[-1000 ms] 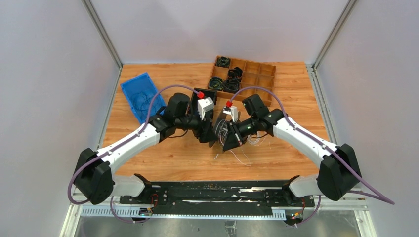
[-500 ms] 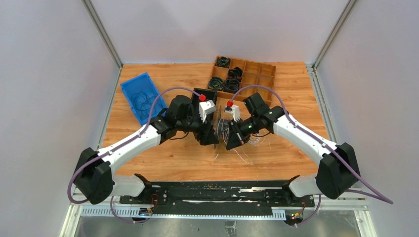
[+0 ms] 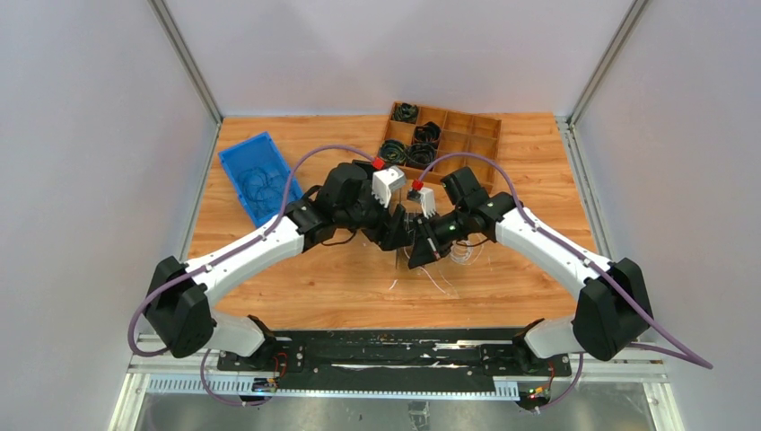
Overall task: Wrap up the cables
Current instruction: Wrap the cable around the cable reel.
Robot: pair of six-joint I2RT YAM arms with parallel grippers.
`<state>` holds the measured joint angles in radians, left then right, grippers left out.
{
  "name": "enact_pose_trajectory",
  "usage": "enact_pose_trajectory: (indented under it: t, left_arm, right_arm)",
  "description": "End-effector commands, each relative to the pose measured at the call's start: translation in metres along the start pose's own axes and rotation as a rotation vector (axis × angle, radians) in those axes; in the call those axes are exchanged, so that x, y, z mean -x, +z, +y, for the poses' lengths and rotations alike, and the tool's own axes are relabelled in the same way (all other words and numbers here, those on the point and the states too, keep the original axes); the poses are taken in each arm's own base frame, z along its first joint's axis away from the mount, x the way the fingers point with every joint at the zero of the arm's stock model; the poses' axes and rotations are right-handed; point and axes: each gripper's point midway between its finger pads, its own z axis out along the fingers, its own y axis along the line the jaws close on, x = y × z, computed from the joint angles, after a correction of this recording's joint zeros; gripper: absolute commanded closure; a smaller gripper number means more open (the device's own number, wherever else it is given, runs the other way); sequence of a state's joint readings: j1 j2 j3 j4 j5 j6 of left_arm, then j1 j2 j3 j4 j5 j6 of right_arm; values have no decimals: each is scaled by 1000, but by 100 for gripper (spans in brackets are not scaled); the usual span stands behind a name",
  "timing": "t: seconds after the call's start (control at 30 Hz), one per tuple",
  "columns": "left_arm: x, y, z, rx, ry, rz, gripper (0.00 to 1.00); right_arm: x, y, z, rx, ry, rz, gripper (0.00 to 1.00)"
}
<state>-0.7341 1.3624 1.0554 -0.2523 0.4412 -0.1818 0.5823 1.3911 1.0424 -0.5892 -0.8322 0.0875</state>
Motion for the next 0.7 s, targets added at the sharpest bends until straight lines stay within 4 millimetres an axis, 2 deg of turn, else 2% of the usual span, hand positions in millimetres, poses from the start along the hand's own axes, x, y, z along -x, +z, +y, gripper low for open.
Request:
enact_pose_trajectory:
  t: [0.0,0.3,0.43,0.57,0.67]
  left_arm:
    - [-6,6,9,75,-23,33,28]
    - [-11,8,35,209,6,28,28]
    - [-8,11,24,175,22,24,22]
    - [-11,16,18,182,56,42,22]
    - [-12,18,21,219,71,52,24]
  right_arm:
    - [11,0,1,-21,-9,-32,100]
    - [11,9,-7,-12,30,-7,99]
    - [10,11,-6,4,36,-2,99]
    - [10,11,-2,28,37,-5,99]
    - [10,11,1,37,28,-13,100]
